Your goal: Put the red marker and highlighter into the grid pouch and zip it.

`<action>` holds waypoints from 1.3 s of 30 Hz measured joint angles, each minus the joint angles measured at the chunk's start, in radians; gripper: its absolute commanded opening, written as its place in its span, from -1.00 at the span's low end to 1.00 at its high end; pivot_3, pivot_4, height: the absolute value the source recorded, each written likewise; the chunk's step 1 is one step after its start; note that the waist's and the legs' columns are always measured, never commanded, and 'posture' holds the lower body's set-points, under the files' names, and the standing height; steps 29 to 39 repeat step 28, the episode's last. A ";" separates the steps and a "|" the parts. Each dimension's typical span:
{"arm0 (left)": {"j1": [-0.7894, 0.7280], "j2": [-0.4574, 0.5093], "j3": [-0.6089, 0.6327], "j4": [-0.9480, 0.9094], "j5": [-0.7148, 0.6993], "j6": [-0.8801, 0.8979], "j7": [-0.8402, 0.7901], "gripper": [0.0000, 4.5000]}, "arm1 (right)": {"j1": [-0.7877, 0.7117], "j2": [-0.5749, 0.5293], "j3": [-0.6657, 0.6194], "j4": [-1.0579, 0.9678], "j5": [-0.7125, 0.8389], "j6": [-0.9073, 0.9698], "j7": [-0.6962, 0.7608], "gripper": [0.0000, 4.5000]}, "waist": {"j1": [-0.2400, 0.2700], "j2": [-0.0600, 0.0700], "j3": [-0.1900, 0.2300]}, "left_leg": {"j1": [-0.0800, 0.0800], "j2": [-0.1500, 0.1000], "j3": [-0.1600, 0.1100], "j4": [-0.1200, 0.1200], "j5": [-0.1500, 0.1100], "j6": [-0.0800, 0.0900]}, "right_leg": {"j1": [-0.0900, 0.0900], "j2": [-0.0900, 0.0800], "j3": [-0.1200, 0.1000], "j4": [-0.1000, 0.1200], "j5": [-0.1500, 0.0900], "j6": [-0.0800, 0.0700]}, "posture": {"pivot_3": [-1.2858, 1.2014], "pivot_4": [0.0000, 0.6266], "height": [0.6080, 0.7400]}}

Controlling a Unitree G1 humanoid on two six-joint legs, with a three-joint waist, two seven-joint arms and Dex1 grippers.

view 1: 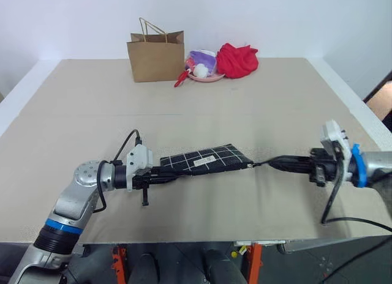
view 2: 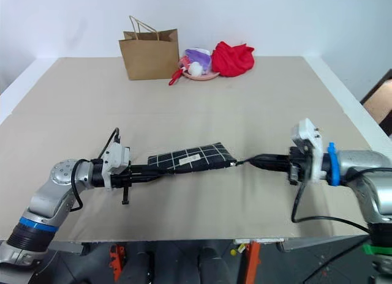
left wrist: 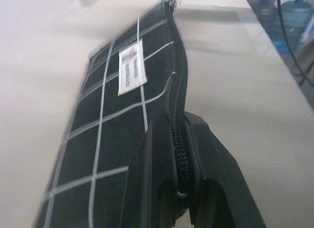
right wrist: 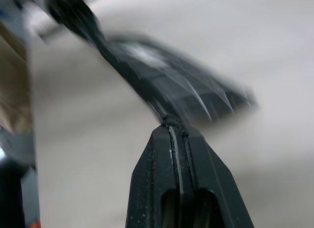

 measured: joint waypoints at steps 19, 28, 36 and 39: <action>-0.029 -0.024 0.062 0.011 -0.047 0.061 0.040 0.88 | -0.021 0.029 -0.047 0.010 0.089 0.151 -0.062 1.00 | 0.011 0.000 0.000 | -0.001 0.000 0.000 0.001 0.000 0.000 | 0.000 0.000 0.000 0.000 0.000 0.001 | 0.03 -0.52 1.00; 0.014 -0.013 0.188 0.048 0.027 0.107 0.277 0.88 | 0.024 0.126 -0.116 0.154 -0.073 -0.135 -0.207 1.00 | 0.012 0.000 0.000 | -0.001 0.000 0.000 0.000 0.000 0.000 | 0.000 0.000 0.000 0.000 -0.001 0.001 | 0.03 -0.52 1.00; 0.014 -0.013 0.188 0.048 0.027 0.107 0.277 0.88 | 0.024 0.126 -0.116 0.154 -0.073 -0.135 -0.207 1.00 | 0.012 0.000 0.000 | -0.001 0.000 0.000 0.000 0.000 0.000 | 0.000 0.000 0.000 0.000 -0.001 0.001 | 0.03 -0.52 1.00; 0.014 -0.013 0.188 0.048 0.027 0.107 0.277 0.88 | 0.024 0.126 -0.116 0.154 -0.073 -0.135 -0.207 1.00 | 0.012 0.000 0.000 | -0.001 0.000 0.000 0.000 0.000 0.000 | 0.000 0.000 0.000 0.000 -0.001 0.001 | 0.03 -0.52 1.00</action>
